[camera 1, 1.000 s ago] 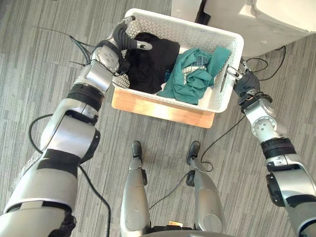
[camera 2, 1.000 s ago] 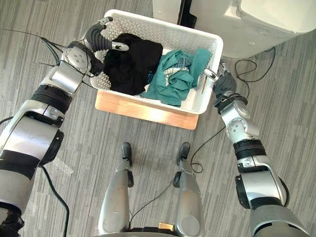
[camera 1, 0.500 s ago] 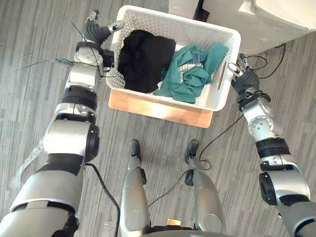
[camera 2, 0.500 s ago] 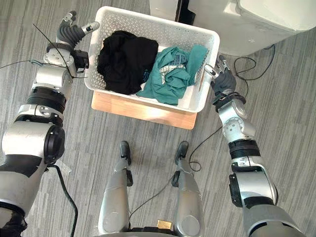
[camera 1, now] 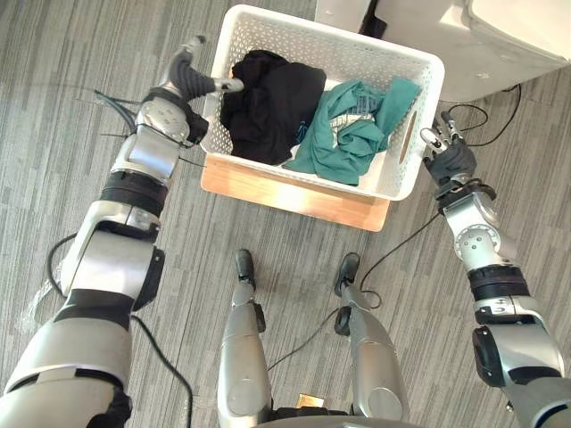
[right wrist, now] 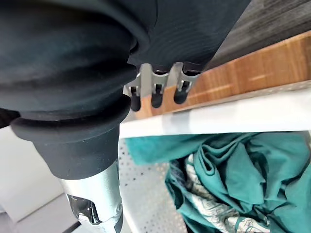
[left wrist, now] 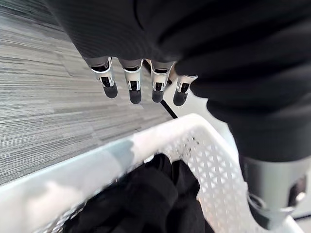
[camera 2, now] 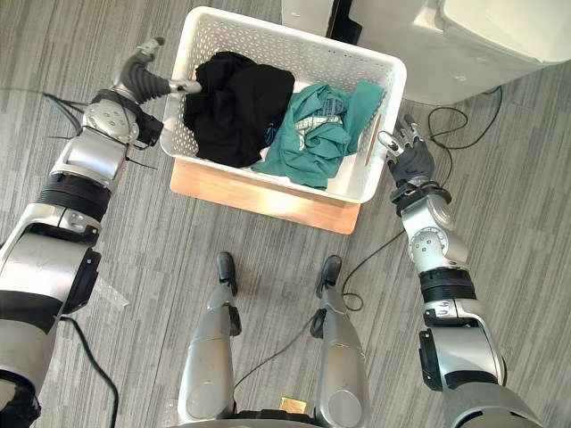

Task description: Pick up the laundry basket with both hands and put the clothes into the washing machine.

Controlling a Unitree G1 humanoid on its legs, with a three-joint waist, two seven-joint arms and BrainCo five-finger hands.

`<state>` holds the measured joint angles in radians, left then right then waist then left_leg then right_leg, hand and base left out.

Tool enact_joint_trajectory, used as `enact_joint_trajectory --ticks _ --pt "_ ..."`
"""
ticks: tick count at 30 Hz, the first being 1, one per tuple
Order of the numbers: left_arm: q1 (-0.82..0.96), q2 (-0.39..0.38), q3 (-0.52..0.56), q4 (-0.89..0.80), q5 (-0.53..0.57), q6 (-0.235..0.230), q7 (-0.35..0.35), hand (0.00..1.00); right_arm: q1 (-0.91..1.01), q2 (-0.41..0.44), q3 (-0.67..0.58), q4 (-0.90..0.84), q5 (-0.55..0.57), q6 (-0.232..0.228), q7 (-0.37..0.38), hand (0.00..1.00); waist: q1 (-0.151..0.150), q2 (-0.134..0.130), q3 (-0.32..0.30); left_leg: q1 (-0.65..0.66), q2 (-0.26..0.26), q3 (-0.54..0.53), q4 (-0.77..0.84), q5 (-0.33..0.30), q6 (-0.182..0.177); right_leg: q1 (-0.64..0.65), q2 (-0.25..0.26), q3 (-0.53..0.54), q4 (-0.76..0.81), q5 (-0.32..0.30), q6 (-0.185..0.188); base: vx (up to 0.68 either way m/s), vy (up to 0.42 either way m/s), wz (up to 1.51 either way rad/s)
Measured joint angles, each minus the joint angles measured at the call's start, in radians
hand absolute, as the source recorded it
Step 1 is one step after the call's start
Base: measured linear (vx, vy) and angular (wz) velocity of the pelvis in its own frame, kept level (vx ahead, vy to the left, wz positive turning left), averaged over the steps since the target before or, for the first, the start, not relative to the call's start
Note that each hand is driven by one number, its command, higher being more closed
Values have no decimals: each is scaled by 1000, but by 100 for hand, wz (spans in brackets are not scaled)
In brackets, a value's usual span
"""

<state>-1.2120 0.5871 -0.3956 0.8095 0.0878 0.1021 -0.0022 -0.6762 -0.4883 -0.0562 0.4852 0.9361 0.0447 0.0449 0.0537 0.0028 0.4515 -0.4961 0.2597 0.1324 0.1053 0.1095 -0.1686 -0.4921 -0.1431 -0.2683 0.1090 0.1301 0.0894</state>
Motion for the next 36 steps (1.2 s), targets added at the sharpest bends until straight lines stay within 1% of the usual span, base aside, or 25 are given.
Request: enact_joint_trajectory --ticks 1,3,4,6,8,12,14,16,18,19,21,22,24,26,27,29,30,32,34,36 --pt "0 7 -50 -25 0 -5 -22 0 0 -19 13 0 6 0 0 0 6 0 0 -1 0 -1 0 0 0 0 0 -2 0 0 0 16 2 3" --pt "0 23 -100 -41 0 -7 -25 0 1 -42 45 1 6 0 1 0 13 0 0 -1 0 -1 0 0 0 0 0 -4 0 0 0 0 0 0" --pt "1 46 -138 -56 0 -11 -36 0 1 -47 66 1 6 0 1 0 14 0 0 -1 0 -2 -1 0 0 0 0 -5 0 0 0 0 0 0" --pt "2 70 -183 -67 2 -13 -42 0 2 -53 77 4 6 0 1 0 14 0 0 -1 -1 -2 -3 0 0 0 0 -6 0 0 0 0 0 0" --pt "4 89 -229 -72 2 -20 -41 0 0 -78 114 17 6 -1 2 0 13 0 0 -1 -3 -2 -5 1 1 0 0 -7 0 0 0 0 0 0" --pt "3 111 -263 -75 2 -35 -40 0 -19 -84 161 63 6 -2 3 0 8 0 0 -1 -4 -1 -16 6 4 0 0 -9 -5 0 0 -1 -1 1" --pt "1 122 -268 -56 3 -49 -39 0 -62 -94 188 106 4 1 4 0 -7 -1 -1 -1 -7 -1 -33 17 2 -4 0 -13 -8 0 0 -7 -5 7" --pt "-8 112 -265 -20 4 -67 -35 0 -90 -102 220 134 -4 7 6 0 -11 -2 -1 -4 -7 -1 -35 19 3 -7 0 -13 -8 0 0 0 0 0" --pt "-19 98 -257 9 5 -73 -30 0 -108 -98 236 153 -6 7 4 0 -9 -3 -2 -8 -6 0 -34 20 3 -12 1 -11 -9 0 0 0 0 0" --pt "-27 87 -245 25 6 -77 -22 0 -116 -99 236 163 -9 8 4 0 -9 -3 -2 -13 -6 0 -33 20 4 -16 1 -10 -9 1 -1 0 0 0" --pt "-37 42 -180 68 8 -79 -4 0 -127 -96 233 165 -27 7 4 0 -10 -3 -2 -23 -7 3 -33 24 5 -28 1 -7 -9 5 -5 -14 -2 -4" --pt "-37 35 -165 76 7 -79 11 0 -128 -93 231 165 -31 6 4 0 -11 -3 -2 -24 -7 4 -33 24 5 -30 1 -6 -10 5 -6 -9 -6 -7" --pt "-37 0 -103 97 7 -78 40 0 -133 -79 224 166 -42 6 4 0 -13 -3 -2 -27 -6 7 -33 25 5 -37 2 -2 -11 7 -7 -8 -8 -5" --pt "-37 -50 -14 123 -2 -71 89 0 -136 -45 189 167 -46 5 3 0 -17 -3 -2 -38 -3 7 -34 28 4 -45 4 -2 -16 12 -10 0 0 0" --pt "-37 -64 11 129 -7 -66 98 0 -137 -36 176 167 -47 5 3 0 -18 -3 -2 -40 -3 7 -34 28 4 -46 5 -2 -19 14 -11 -3 -9 -4" --pt "-37 -102 103 137 -46 -61 137 0 -144 -11 131 167 -55 1 2 0 -19 -3 -2 -52 0 7 -36 34 2 -58 6 -2 -24 17 -14 -6 -6 -3" --pt "-37 -110 126 136 -60 -62 141 0 -144 -6 123 168 -63 0 0 0 -19 -3 -2 -52 1 7 -38 37 -2 -59 7 -2 -24 17 -14 0 0 0" --pt "-37 -130 203 131 -132 -58 159 0 -145 15 95 167 -84 0 -2 0 -21 -3 -2 -52 3 8 -38 38 -1 -59 9 -2 -24 17 -14 0 0 0" --pt "-37 -133 255 125 -175 -56 165 0 -143 22 74 168 -87 0 -6 0 -23 -3 -2 -52 3 8 -38 38 -1 -60 9 -2 -24 17 -14 0 0 0" --pt "-37 -134 300 121 -203 -56 185 0 -140 30 51 168 -100 0 -20 0 -21 -3 -2 -52 3 8 -38 38 -1 -60 9 -2 -24 17 -14 0 0 0"
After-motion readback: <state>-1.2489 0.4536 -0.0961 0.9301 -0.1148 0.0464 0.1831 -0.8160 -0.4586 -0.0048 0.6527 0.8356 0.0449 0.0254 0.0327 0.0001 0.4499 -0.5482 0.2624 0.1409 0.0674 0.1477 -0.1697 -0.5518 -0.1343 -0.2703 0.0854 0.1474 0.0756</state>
